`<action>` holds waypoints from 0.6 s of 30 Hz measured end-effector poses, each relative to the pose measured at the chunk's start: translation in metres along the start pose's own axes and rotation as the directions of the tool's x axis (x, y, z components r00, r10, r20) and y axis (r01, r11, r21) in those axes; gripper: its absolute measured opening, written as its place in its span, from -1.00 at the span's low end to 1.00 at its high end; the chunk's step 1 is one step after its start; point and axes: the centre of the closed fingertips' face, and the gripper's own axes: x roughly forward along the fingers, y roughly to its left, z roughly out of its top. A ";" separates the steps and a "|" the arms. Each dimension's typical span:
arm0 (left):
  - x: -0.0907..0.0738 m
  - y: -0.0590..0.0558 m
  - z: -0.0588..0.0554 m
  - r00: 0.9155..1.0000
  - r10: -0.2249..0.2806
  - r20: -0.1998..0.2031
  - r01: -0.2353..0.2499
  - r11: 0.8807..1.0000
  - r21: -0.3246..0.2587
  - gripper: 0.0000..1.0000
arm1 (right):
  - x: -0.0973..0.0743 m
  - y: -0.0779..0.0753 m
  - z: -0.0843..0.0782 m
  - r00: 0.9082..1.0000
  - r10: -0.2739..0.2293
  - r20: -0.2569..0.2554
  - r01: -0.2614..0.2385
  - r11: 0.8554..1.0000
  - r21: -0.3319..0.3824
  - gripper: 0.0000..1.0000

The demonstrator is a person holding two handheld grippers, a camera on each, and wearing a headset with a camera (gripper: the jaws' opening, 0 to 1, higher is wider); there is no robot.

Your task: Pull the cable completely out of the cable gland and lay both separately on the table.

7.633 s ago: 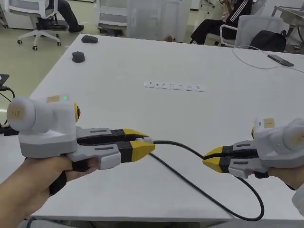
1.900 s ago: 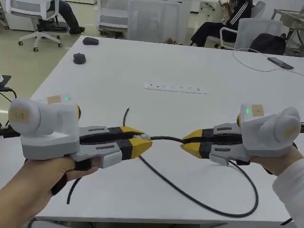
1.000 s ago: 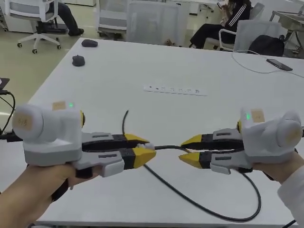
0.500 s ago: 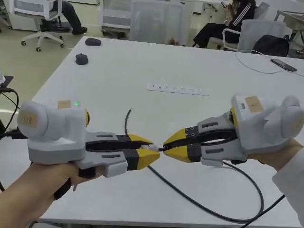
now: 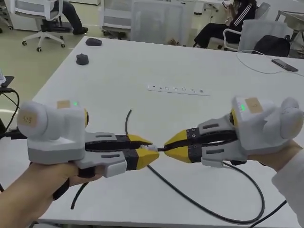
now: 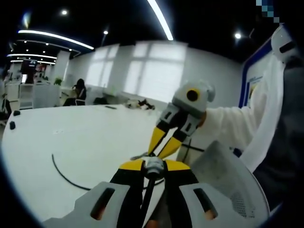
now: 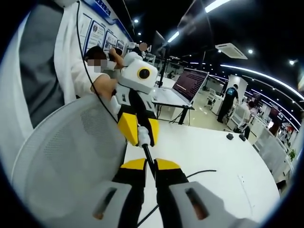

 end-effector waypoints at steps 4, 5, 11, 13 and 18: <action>-0.001 0.002 0.000 1.000 0.008 0.000 -0.008 1.000 -0.007 -0.68 | -0.003 -0.005 -0.010 1.000 -0.023 -0.013 0.023 0.999 0.025 -0.91; -0.001 0.002 0.000 1.000 0.008 0.000 -0.008 1.000 -0.009 -0.68 | -0.005 -0.006 -0.013 0.999 -0.033 -0.021 0.034 0.999 0.030 -0.91; -0.001 0.001 0.002 1.000 0.006 0.011 -0.006 1.000 -0.016 -0.68 | -0.013 -0.013 -0.034 0.996 -0.076 -0.055 0.080 0.994 0.073 -0.93; -0.001 0.001 0.002 1.000 0.006 0.013 -0.006 1.000 -0.018 -0.68 | -0.016 -0.013 -0.041 0.994 -0.087 -0.067 0.093 0.992 0.083 -0.93; -0.002 0.000 0.002 1.000 0.003 0.014 -0.003 1.000 -0.020 -0.68 | -0.022 -0.015 -0.054 0.990 -0.112 -0.087 0.122 0.986 0.117 -0.94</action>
